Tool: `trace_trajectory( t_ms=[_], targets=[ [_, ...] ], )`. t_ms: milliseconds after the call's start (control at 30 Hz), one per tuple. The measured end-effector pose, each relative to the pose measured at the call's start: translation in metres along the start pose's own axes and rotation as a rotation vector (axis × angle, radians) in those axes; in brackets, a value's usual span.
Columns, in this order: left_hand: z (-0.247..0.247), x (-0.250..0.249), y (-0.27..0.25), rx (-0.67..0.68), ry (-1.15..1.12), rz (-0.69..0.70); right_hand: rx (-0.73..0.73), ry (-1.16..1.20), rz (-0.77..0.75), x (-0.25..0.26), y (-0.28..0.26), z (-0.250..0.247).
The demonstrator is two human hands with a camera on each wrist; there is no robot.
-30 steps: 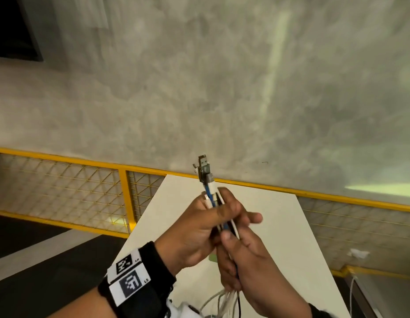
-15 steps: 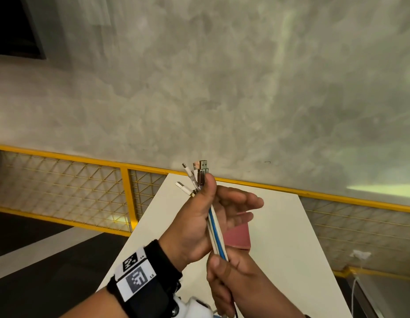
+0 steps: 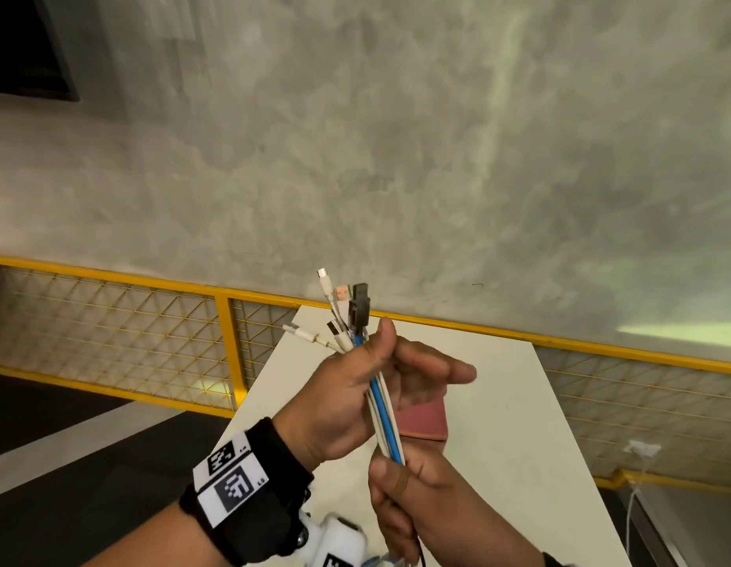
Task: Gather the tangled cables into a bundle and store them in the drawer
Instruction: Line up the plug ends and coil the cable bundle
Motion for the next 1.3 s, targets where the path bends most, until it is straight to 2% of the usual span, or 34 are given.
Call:
trace_trajectory(
  t_ms=[233, 333, 433, 500, 567, 633, 700, 767, 800, 833, 900, 967, 1067, 1200, 1300],
  targets=[
    [-0.003, 0.006, -0.001, 0.027, -0.082, -0.014, 0.061, -0.011, 0.072, -0.029, -0.002, -0.009],
    [-0.005, 0.004, 0.002, 0.006, -0.198, -0.01, 0.067, -0.061, 0.179, -0.046, -0.003, -0.013],
    [-0.003, 0.001, -0.001, 0.082, -0.318, -0.076, 0.08, -0.116, 0.293, -0.059, -0.009, -0.015],
    [0.002, 0.002, -0.008, 0.206, -0.323, -0.173, 0.11, -0.243, 0.377, -0.066, -0.013, -0.02],
    [0.007, 0.01, -0.019, 0.334, -0.226, -0.302, 0.098, -0.391, 0.405, -0.07, -0.013, -0.037],
    [0.012, 0.035, -0.035, 0.462, -0.132, -0.531, 0.048, -0.516, 0.402, -0.069, -0.009, -0.059],
    [0.009, 0.069, -0.059, 0.509, 0.051, -0.784, 0.006, -0.588, 0.392, -0.058, -0.001, -0.076],
    [-0.001, 0.099, -0.076, 0.44, 0.268, -0.997, -0.005, -0.682, 0.359, -0.034, 0.008, -0.083],
    [-0.007, 0.109, -0.079, 0.363, 0.364, -1.049, -0.003, -0.755, 0.322, -0.024, 0.014, -0.085],
    [-0.014, 0.113, -0.078, 0.251, 0.458, -1.044, 0.002, -0.82, 0.307, -0.014, 0.016, -0.083],
    [-0.033, 0.111, -0.068, 0.004, 0.606, -0.894, -0.012, -0.86, 0.3, -0.007, 0.021, -0.081],
    [-0.045, 0.103, -0.058, -0.107, 0.648, -0.739, -0.053, -0.807, 0.274, -0.002, 0.021, -0.077],
    [-0.044, 0.095, -0.048, -0.18, 0.381, -0.636, -0.153, -0.637, 0.188, 0.01, 0.018, -0.067],
    [-0.04, 0.092, -0.031, -0.361, 0.124, -0.524, -0.212, -0.929, -0.014, 0.015, 0.011, -0.039],
    [-0.035, 0.096, -0.025, -0.363, 0.021, -0.547, -0.264, -1.089, -0.066, 0.012, 0.007, -0.029]
  ],
)
Point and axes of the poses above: each hand's wrist, its own y-axis towards the middle knuckle, its own z-axis out of the palm, x = y × z, the point moved 5 cm from there along y, towards the middle knuckle, and after that the axes turned 7 degrees about y, right-handed, at the moved point
